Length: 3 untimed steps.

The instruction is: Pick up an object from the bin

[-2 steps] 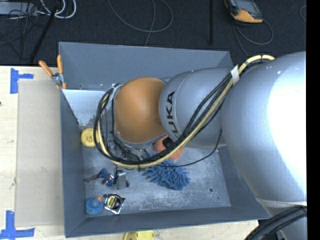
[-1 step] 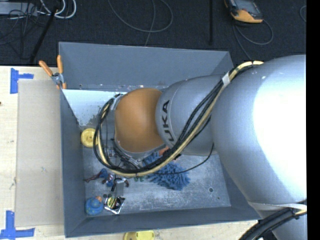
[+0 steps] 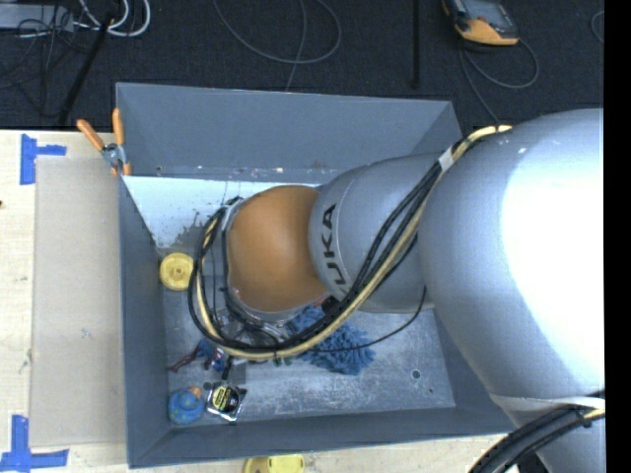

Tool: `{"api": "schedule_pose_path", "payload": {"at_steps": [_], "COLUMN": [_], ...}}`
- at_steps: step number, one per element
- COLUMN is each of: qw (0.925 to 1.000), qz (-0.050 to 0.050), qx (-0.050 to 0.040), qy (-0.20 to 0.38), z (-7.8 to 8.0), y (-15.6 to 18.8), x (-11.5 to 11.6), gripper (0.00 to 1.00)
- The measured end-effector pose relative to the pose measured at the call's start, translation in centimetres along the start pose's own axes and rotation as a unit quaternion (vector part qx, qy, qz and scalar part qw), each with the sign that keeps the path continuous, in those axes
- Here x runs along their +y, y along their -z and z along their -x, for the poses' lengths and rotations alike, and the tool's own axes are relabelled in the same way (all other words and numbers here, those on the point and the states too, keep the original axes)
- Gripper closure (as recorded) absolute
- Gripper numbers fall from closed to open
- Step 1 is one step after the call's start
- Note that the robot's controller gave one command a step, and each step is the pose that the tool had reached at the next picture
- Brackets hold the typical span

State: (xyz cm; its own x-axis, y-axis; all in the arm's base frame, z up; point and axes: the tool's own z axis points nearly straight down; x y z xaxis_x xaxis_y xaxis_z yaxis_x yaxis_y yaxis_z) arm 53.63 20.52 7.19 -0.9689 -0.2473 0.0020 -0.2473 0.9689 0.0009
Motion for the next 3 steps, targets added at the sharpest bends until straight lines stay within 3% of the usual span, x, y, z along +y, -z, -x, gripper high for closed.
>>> {"api": "schedule_pose_path", "payload": {"at_steps": [1, 2, 3], "qw": [1.0000, 1.0000, 0.9998], "qz": [0.000, -0.001, 0.000], "qx": [0.0001, 0.0037, -0.0014], "qy": [-0.001, -0.003, 0.020], "z": [0.0, -0.4, 1.3], "y": [0.0, 3.7, 15.3], "x": [0.0, -0.1, -0.9], "gripper": [1.00, 1.00, 1.00]}}
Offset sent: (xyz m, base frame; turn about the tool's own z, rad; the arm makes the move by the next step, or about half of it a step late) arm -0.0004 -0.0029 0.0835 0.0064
